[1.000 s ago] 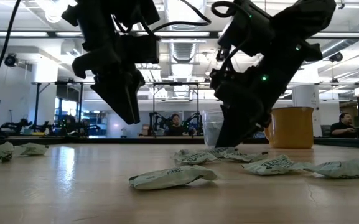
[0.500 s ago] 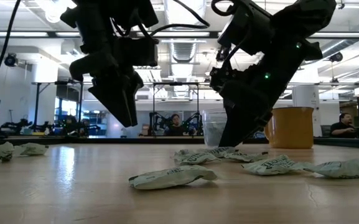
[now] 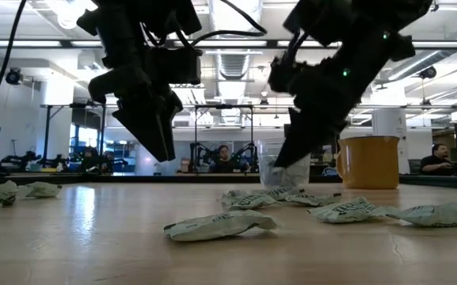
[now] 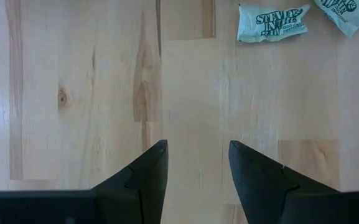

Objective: Pick and place Stevia / Truvia into bins
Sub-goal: Put the green stevia packet into the transparent bin

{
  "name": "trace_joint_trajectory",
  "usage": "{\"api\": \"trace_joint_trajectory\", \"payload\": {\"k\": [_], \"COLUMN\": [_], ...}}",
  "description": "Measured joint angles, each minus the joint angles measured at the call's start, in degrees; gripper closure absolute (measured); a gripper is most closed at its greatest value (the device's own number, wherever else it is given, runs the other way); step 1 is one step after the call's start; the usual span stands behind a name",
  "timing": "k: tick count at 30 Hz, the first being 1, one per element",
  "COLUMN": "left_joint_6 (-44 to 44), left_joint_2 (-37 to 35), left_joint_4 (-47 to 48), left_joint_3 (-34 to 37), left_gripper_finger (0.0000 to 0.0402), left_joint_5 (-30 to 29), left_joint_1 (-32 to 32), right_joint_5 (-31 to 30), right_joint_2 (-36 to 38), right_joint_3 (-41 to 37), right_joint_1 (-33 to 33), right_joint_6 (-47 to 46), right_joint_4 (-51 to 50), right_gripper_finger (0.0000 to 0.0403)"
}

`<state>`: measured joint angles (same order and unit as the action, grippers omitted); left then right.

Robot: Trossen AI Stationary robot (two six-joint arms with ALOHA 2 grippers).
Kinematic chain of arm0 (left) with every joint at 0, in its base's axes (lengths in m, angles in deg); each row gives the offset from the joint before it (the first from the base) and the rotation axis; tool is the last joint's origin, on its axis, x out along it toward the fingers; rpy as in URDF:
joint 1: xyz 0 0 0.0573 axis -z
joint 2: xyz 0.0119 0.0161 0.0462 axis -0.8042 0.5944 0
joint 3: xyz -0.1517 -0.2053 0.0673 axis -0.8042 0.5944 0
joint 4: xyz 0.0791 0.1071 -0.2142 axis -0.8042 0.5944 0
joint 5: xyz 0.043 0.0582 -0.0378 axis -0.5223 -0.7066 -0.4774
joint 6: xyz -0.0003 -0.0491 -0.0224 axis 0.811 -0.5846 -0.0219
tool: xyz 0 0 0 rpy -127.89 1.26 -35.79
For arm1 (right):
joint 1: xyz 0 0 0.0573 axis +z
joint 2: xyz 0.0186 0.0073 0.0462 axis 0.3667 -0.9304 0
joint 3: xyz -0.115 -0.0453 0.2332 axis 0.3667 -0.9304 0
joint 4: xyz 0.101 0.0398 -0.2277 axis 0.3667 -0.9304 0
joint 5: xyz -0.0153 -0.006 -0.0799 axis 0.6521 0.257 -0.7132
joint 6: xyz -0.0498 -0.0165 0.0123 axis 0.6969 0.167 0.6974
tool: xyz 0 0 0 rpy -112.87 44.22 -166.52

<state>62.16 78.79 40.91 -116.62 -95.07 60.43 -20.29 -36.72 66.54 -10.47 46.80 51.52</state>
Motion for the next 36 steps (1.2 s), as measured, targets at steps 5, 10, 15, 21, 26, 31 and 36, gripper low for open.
{"api": "trace_joint_trajectory", "payload": {"k": [5,10,15,21,26,31,36], "left_joint_6": [0.0,0.1,0.1,0.2,0.6,0.7,0.7], "left_joint_2": [0.0,0.0,0.0,0.0,0.0,0.0,0.0], "left_joint_4": [0.0,-0.1,-0.1,-0.6,-1.8,-1.8,-1.8], "left_joint_3": [0.0,0.0,0.0,0.0,0.0,0.0,0.0], "left_gripper_finger": [0.0248,0.0248,0.0248,0.0248,0.0248,0.0248,0.0248], "left_joint_5": [0.0,0.0,0.0,0.0,0.0,0.0,0.0], "left_joint_1": [0.0,0.0,0.0,0.0,0.0,0.0,-0.1], "right_joint_5": [-0.6,-5.9,-12.2,-24.2,-24.9,-24.3,-24.2], "right_joint_2": [3.0,6.1,9.5,11.6,11.4,9.6,8.7], "right_joint_3": [0.0,0.0,0.0,0.0,-0.4,-1.4,-1.7], "right_joint_1": [0.4,0.4,0.3,-0.5,-3.9,-8.2,-9.8], "right_joint_6": [4.2,8.6,15.6,22.5,25.9,25.8,24.7], "right_joint_4": [0.0,-0.1,-1.0,-4.6,-4.7,-4.9,-4.9], "right_gripper_finger": [0.0394,0.0394,0.0394,0.0394,0.0394,0.0394,0.0394]}}
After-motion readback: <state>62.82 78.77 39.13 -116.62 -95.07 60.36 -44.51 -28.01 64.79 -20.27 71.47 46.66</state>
